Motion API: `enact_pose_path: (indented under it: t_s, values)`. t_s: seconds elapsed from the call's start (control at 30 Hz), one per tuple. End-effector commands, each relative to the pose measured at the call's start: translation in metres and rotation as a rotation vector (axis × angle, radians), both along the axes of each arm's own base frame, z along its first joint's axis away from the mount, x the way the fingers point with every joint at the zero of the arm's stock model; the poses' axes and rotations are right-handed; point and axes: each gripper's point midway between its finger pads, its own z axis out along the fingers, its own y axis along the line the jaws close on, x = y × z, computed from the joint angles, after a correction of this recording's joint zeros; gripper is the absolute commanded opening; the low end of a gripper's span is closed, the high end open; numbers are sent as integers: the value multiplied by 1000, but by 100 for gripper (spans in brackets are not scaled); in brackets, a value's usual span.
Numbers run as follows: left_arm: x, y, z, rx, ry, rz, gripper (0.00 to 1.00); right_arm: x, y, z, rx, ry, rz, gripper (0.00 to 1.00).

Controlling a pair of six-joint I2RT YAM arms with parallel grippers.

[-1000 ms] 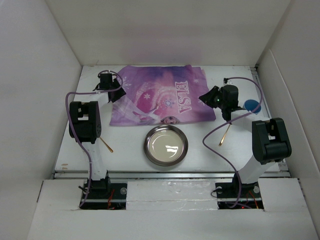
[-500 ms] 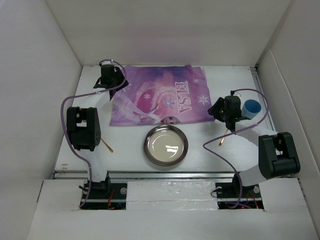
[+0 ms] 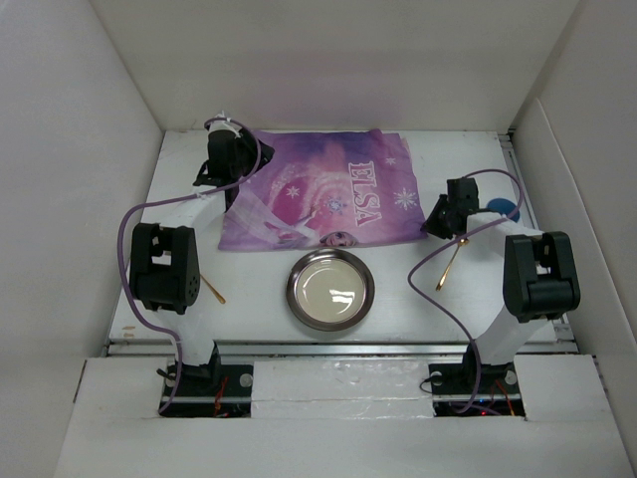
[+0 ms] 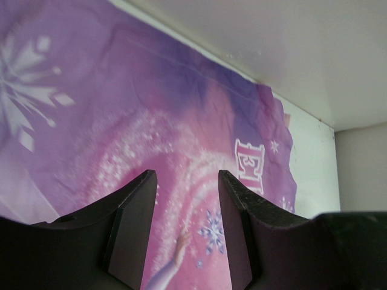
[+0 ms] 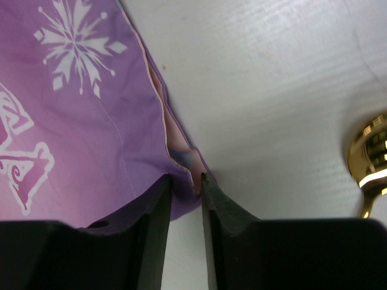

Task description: Set the dinner table for one person

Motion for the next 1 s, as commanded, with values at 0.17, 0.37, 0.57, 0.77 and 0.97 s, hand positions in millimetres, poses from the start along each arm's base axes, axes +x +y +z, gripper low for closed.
enact_pose_path:
  t_s: [0.17,0.37,0.57,0.77,0.97]
  values:
    - [-7,-52,67,-19,-144,-69,42,-1,-12,-1,37,82,34,3]
    - [-13,-46,81,-5,-184,-50,42,-30,-26,-6,48,68,2,0]
    - [-22,-41,65,-43,-143,-12,42,-44,-38,0,24,21,-30,22]
    - [-75,-11,48,-85,-154,104,42,-26,-17,53,65,-164,91,56]
    - [-161,25,-14,-47,-56,206,43,-32,47,116,78,-389,292,54]
